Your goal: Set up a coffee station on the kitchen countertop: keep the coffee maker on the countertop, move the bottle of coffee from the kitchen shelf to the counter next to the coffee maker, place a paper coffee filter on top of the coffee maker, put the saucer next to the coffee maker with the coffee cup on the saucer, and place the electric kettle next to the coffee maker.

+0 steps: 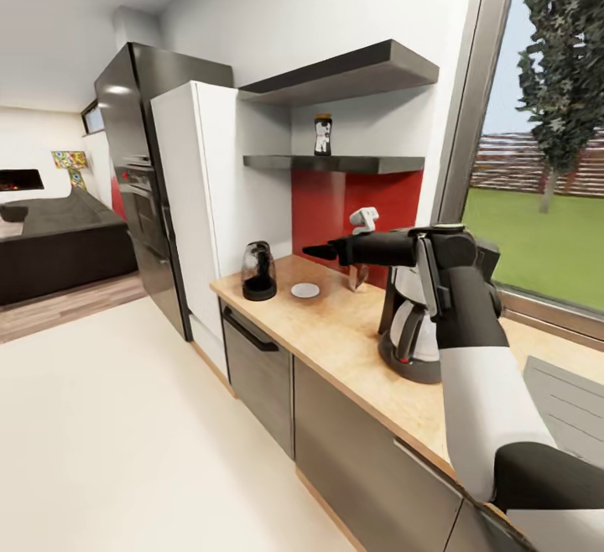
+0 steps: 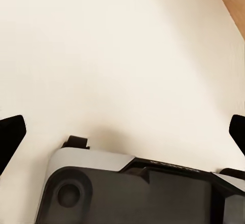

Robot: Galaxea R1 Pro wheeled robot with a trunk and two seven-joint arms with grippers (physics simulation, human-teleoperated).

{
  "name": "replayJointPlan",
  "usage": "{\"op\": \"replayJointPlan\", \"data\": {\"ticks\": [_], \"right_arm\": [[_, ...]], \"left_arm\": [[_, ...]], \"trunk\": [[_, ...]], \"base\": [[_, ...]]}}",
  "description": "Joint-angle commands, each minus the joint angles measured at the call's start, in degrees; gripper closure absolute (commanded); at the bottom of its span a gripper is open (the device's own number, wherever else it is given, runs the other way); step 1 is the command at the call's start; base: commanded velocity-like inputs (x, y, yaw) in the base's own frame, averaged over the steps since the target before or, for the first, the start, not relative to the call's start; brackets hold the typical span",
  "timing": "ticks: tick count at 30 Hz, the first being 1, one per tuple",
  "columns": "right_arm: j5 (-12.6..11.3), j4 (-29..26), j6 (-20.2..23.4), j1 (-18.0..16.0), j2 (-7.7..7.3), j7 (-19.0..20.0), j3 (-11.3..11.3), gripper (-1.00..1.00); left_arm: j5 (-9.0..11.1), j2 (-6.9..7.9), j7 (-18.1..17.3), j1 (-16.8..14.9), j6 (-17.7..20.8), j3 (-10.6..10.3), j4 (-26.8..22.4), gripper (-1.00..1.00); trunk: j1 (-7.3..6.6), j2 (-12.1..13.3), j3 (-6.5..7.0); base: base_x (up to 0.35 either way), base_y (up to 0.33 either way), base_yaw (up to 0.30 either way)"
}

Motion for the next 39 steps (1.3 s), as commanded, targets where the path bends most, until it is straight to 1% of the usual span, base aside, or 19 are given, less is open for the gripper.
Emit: {"op": "replayJointPlan", "data": {"ticks": [1, 11, 14, 19, 21, 22, 27, 33, 35, 36, 37, 38, 39], "right_arm": [[0.5, 0.0, 0.3, 0.4, 0.08, 0.6, -0.2, -1.00], [0.5, 0.1, -0.1, 4.6, 0.07, 0.6, -0.2, -1.00], [0.5, 0.5, -3.5, 8.3, 0.05, 0.5, -0.2, -1.00], [0.6, 0.7, -5.3, 11.7, 0.05, 0.4, -0.2, -1.00], [0.6, 0.7, -5.6, 12.6, 0.05, 0.4, -0.2, -1.00], [0.6, 0.8, -6.6, 13.7, 0.05, 0.4, -0.2, -1.00], [0.6, 1.8, -7.5, 14.4, 0.05, 0.3, -0.2, -1.00], [0.7, 4.9, -8.3, 15.4, 0.05, 0.3, -0.2, -1.00], [0.7, 6.4, -11.7, 17.2, -0.01, 0.4, -0.2, -1.00], [0.7, 6.6, -12.7, 17.8, -0.05, 0.4, -0.3, -1.00], [0.7, 7.6, -16.5, 22.2, -0.40, 0.5, -0.4, -1.00], [0.7, 7.9, -16.9, 23.0, -0.50, 0.5, -0.5, -1.00], [0.7, 8.2, -17.3, 24.5, -0.79, 0.6, -0.6, -1.00]], "left_arm": [[0.3, -0.04, 0.0, 0.0, 0.0, 0.1, -0.1, -1.00], [0.3, -0.04, 0.0, 0.0, 0.0, 0.1, -0.1, -1.00], [0.3, -0.04, 0.0, 0.0, 0.0, 0.1, -0.1, -1.00], [0.3, -0.04, 0.0, 0.0, 0.0, 0.2, -0.1, -1.00], [0.4, -0.04, 0.0, 0.0, 0.0, 0.2, -0.1, -1.00], [0.5, -0.04, 0.0, 0.0, 0.0, 0.2, -0.1, -1.00], [0.5, -0.03, 0.0, 0.0, 0.0, 0.2, -0.1, -1.00], [0.5, -0.04, 0.0, 0.0, 0.1, 0.2, -0.1, -1.00], [0.5, -0.04, 0.0, 0.0, 0.1, 0.2, -0.1, -1.00], [0.5, -0.04, 0.0, 0.0, 0.1, 0.2, -0.1, -1.00], [0.5, -0.04, 0.0, 0.0, 0.1, 0.2, -0.1, -1.00], [0.5, -0.04, 0.0, 0.0, 0.1, 0.2, -0.1, -1.00], [0.5, -0.04, 0.0, 0.0, 0.1, 0.2, -0.1, -1.00]], "trunk": [[0.02, -0.1, -0.05], [0.02, -0.1, 0.24], [0.02, -0.1, 0.32], [0.02, -0.1, 0.46], [0.02, -0.1, 0.51], [0.02, -0.1, 0.54], [0.02, -0.1, 0.65], [0.02, -0.1, 0.68], [0.02, -0.1, 0.69], [0.02, -0.1, 0.69], [0.02, -0.1, 0.69], [0.02, -0.1, 0.69], [0.02, -0.1, 0.69]], "base": [[-0.001, 0.001, 0.262], [0.000, 0.000, 0.265], [0.000, 0.000, 0.266], [0.000, 0.001, 0.266], [0.000, 0.066, 0.266], [0.000, 0.206, 0.266], [0.000, 0.268, 0.242], [0.000, 0.253, 0.078], [0.000, 0.096, 0.020], [0.000, 0.048, 0.010], [0.000, 0.016, 0.003], [0.000, 0.013, 0.003], [0.000, 0.008, 0.002]]}}
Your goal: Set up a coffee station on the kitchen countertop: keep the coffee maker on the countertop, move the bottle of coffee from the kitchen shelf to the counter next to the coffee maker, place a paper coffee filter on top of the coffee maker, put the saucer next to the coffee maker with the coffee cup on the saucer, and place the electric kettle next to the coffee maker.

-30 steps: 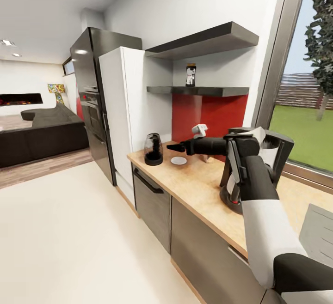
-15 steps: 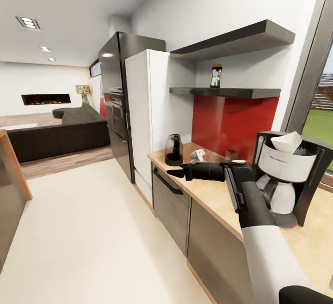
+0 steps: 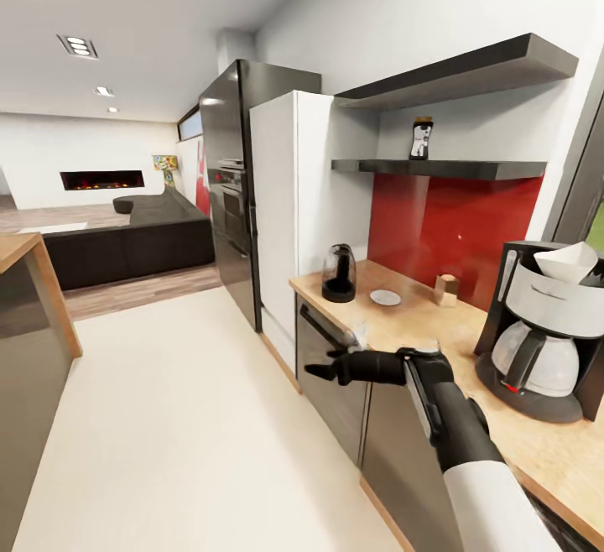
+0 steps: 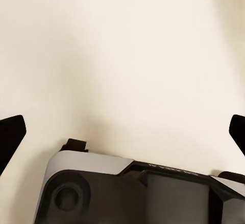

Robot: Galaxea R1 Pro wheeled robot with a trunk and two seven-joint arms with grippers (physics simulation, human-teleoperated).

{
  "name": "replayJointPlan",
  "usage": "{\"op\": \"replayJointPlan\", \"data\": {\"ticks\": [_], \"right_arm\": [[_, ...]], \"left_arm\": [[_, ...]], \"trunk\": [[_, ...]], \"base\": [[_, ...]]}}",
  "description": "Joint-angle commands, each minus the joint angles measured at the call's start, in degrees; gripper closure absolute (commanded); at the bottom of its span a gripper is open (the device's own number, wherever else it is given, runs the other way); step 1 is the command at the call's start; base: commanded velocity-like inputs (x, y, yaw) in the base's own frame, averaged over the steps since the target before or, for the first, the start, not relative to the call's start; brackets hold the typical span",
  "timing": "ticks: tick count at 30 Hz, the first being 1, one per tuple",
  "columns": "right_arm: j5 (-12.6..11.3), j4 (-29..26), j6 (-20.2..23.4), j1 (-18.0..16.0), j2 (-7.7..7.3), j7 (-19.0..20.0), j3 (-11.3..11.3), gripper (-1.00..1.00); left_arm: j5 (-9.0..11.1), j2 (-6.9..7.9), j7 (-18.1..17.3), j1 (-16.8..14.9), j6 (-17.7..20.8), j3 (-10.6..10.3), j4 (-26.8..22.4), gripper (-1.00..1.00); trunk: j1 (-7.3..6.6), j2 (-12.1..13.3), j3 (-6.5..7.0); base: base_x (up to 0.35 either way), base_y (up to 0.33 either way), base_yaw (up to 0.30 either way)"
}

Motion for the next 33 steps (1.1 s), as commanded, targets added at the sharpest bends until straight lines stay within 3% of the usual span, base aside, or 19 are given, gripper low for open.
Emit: {"op": "replayJointPlan", "data": {"ticks": [1, 4, 7, 10, 13, 16, 19, 23, 26, 31, 33], "right_arm": [[0.4, 0.1, 0.2, 0.8, -0.14, 0.5, -0.2, -1.00], [0.4, 0.5, -1.0, 4.2, -1.15, 0.5, -0.3, -1.00], [0.4, 3.5, -8.1, 9.1, -2.59, 0.5, -0.4, -1.00], [0.4, 7.3, -12.3, 11.9, -3.67, 0.5, -0.5, -1.00], [0.4, 14.2, -16.4, 14.7, -6.17, 0.5, -0.5, -1.00], [0.4, 17.9, -18.9, 15.5, -7.44, 0.5, -0.5, -1.00], [0.4, 31.2, -28.2, 16.4, -9.92, 0.3, -0.5, -1.00], [0.5, 44.5, -36.8, 16.7, -12.11, 0.2, -0.5, -1.00], [0.6, 53.9, -40.1, 16.8, -13.11, 0.0, -0.4, -1.00], [1.5, 60.4, -42.0, 17.0, -13.97, -1.1, 0.0, -1.00], [1.7, 62.2, -42.2, 17.1, -14.20, -3.5, 0.1, -1.00]], "left_arm": [[0.2, -0.04, 0.0, 0.0, -0.1, 0.2, -0.1, -1.00], [0.3, -0.02, 0.0, 0.0, -0.1, 0.2, -0.1, -1.00], [0.4, -0.03, 0.0, 0.0, -0.2, 0.7, -0.1, -1.00], [0.4, -0.04, -0.1, 0.0, -0.3, 2.5, -0.2, -1.00], [0.4, -0.04, -0.3, 0.0, -0.3, 6.5, -0.2, -1.00], [0.4, -0.04, -0.3, 0.0, -0.3, 8.2, -0.2, -1.00], [0.5, -0.07, -0.4, 0.0, -0.3, 11.6, -0.2, -1.00], [0.5, -0.18, -0.3, 0.0, -0.3, 12.9, -0.6, -1.00], [0.5, -0.20, -0.3, 0.0, -0.2, 13.3, -1.0, -1.00], [0.5, -0.34, -0.3, 0.0, -0.5, 13.7, -1.1, -1.00], [0.5, -0.36, -0.3, 0.0, -0.6, 13.8, -1.0, -1.00]], "trunk": [[0.02, -0.1, -0.08], [0.02, -0.1, -0.08], [0.02, -0.1, -0.08], [0.02, -0.1, -0.08], [0.02, -0.1, -0.08], [0.02, -0.1, -0.08], [0.02, -0.1, -0.08], [0.02, -0.1, -0.08], [0.02, -0.1, -0.08], [0.02, -0.1, -0.08], [0.02, -0.1, -0.08]], "base": [[0.000, 0.006, 0.001], [0.000, 0.003, 0.001], [0.000, 0.000, 0.000], [0.000, 0.000, 0.000], [0.000, 0.000, 0.000], [0.000, 0.000, 0.000], [0.000, 0.000, 0.000], [0.000, 0.000, 0.000], [0.000, 0.000, 0.000], [0.000, 0.000, 0.000], [0.000, 0.000, 0.000]]}}
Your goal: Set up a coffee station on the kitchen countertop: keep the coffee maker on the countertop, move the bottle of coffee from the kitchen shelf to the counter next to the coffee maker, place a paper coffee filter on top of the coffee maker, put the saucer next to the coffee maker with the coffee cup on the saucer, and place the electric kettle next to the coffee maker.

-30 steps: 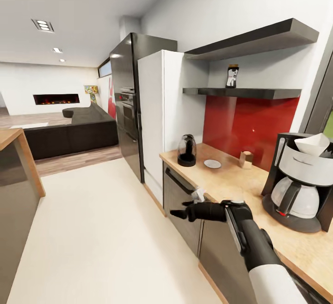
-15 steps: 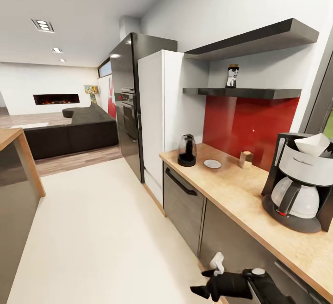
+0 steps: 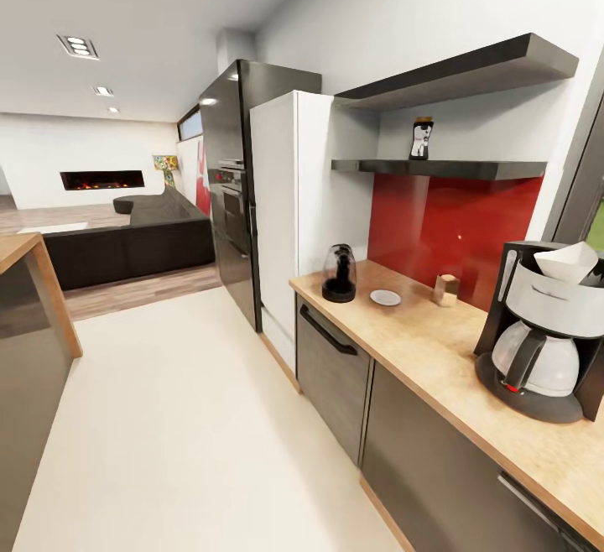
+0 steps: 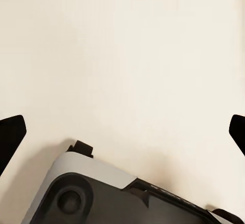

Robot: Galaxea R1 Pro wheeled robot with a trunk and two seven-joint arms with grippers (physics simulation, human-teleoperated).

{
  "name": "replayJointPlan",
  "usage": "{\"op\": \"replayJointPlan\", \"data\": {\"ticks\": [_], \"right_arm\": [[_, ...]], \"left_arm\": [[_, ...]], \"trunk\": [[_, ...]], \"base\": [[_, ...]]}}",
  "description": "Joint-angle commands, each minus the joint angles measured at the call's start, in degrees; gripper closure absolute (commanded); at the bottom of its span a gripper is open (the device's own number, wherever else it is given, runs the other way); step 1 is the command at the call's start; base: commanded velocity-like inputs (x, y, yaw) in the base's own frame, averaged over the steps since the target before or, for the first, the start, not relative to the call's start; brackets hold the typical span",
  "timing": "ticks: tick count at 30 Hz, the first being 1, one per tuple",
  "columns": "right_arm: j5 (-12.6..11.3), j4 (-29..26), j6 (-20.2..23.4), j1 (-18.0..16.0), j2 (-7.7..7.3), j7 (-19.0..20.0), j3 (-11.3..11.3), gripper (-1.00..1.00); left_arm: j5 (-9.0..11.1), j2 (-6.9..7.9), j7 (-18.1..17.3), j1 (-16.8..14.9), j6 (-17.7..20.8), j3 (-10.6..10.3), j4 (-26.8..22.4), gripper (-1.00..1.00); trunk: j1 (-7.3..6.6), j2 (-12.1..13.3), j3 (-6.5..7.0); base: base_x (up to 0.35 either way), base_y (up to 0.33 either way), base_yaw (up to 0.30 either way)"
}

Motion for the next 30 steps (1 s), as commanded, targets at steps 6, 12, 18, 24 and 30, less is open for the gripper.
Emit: {"op": "replayJointPlan", "data": {"ticks": [6, 12, 18, 24, 30], "right_arm": [[0.7, 3.6, -0.5, 0.1, 0.13, -14.2, -0.1, -1.00], [0.6, 3.9, -0.6, 0.1, 0.07, -21.6, -0.1, -1.00], [0.6, 4.1, -0.5, 0.1, 0.54, -37.9, -0.1, -1.00], [0.5, 4.3, -0.5, 0.1, 2.70, -45.9, -0.1, -1.00], [0.5, 4.7, -0.5, 0.1, 3.40, -48.4, -0.2, -1.00]], "left_arm": [[0.5, -0.14, 0.0, 0.0, -0.2, 0.1, 0.2, -1.00], [0.5, -0.14, -0.1, 0.0, -0.2, 0.1, 0.3, -1.00], [0.5, -0.15, -0.1, 0.0, -0.2, 0.1, 0.4, -1.00], [0.5, -0.16, -0.1, 0.0, -0.2, 0.0, 0.3, -1.00], [0.5, -0.15, -0.1, 0.0, -0.2, 0.0, 0.3, -1.00]], "trunk": [[0.02, -0.1, -0.08], [0.02, -0.1, -0.08], [0.02, -0.1, -0.08], [0.02, -0.1, -0.08], [0.02, -0.1, -0.08]], "base": [[0.000, 0.000, 0.000], [0.000, 0.000, 0.000], [0.000, 0.000, 0.000], [0.000, 0.000, 0.000], [0.000, 0.000, 0.000]]}}
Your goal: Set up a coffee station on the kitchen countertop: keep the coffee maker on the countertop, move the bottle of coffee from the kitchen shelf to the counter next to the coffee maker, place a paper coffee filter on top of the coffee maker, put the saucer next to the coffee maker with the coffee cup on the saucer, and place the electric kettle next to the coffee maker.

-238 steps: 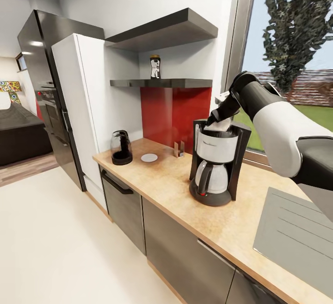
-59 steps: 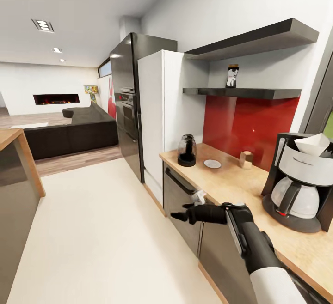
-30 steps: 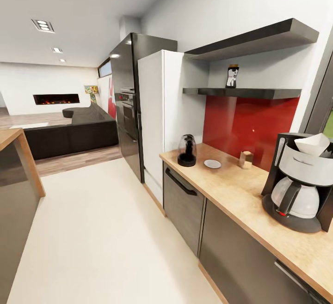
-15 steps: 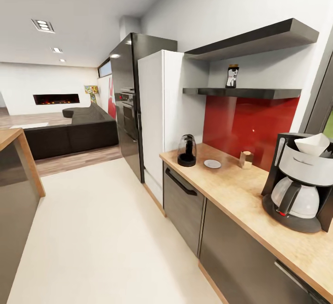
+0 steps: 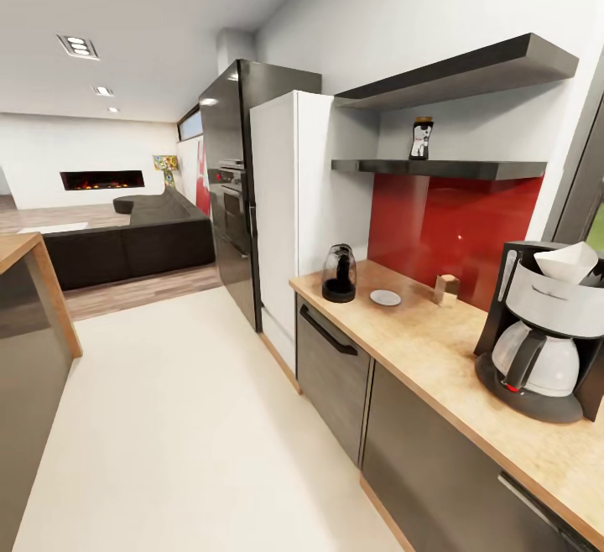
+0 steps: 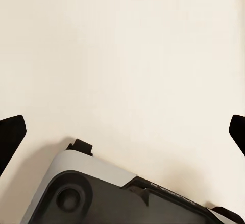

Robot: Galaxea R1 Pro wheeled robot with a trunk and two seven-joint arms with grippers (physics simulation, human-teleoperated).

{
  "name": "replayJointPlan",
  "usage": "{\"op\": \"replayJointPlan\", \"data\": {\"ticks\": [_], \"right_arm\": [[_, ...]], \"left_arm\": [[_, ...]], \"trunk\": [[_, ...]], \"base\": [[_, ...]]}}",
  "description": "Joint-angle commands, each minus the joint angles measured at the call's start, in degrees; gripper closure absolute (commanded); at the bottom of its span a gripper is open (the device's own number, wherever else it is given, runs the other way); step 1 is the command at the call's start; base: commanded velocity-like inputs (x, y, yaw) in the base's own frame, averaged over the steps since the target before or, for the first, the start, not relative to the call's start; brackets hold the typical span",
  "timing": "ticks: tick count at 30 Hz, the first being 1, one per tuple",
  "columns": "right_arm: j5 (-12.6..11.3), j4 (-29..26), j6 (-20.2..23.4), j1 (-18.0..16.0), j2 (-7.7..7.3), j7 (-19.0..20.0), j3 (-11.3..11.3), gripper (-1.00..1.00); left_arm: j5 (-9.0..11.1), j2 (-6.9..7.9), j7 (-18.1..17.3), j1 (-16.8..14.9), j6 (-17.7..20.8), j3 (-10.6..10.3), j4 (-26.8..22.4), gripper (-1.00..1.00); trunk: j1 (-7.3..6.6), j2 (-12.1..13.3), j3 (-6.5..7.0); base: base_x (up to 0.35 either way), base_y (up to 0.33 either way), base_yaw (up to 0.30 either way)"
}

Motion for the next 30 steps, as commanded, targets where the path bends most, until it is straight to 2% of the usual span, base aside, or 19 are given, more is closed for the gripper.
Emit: {"op": "replayJointPlan", "data": {"ticks": [1, 6, 12, 23, 30], "right_arm": [[0.4, 0.1, -0.2, -0.1, 0.03, 0.0, -0.2, -1.00], [0.5, 0.3, -0.3, -0.1, 0.27, -0.4, -0.2, -1.00], [0.3, 1.6, -0.1, 0.0, 1.46, -0.3, -0.3, -1.00], [0.1, 2.1, -0.2, 0.2, 1.60, -0.3, -0.3, -1.00], [0.3, 2.1, -0.2, 0.2, 1.49, -0.3, -0.3, -1.00]], "left_arm": [[0.6, -0.04, 0.0, 0.0, 0.0, 0.1, -0.1, -1.00], [0.6, -0.03, 0.0, 0.0, 0.0, 0.1, -0.1, -1.00], [0.6, -0.11, 0.0, 0.0, 0.1, 0.2, -0.1, -1.00], [0.6, -0.16, 0.0, 0.0, 0.1, 0.1, -0.1, -1.00], [0.6, -0.19, 0.0, 0.1, 0.1, 0.1, -0.1, -1.00]], "trunk": [[0.02, -0.1, -0.08], [0.02, -0.1, -0.08], [0.02, -0.1, -0.08], [0.02, -0.1, -0.08], [0.02, -0.1, -0.08]], "base": [[0.000, 0.000, 0.000], [0.000, 0.000, 0.000], [0.002, 0.000, 0.000], [0.187, 0.000, 0.000], [0.069, 0.000, 0.000]]}}
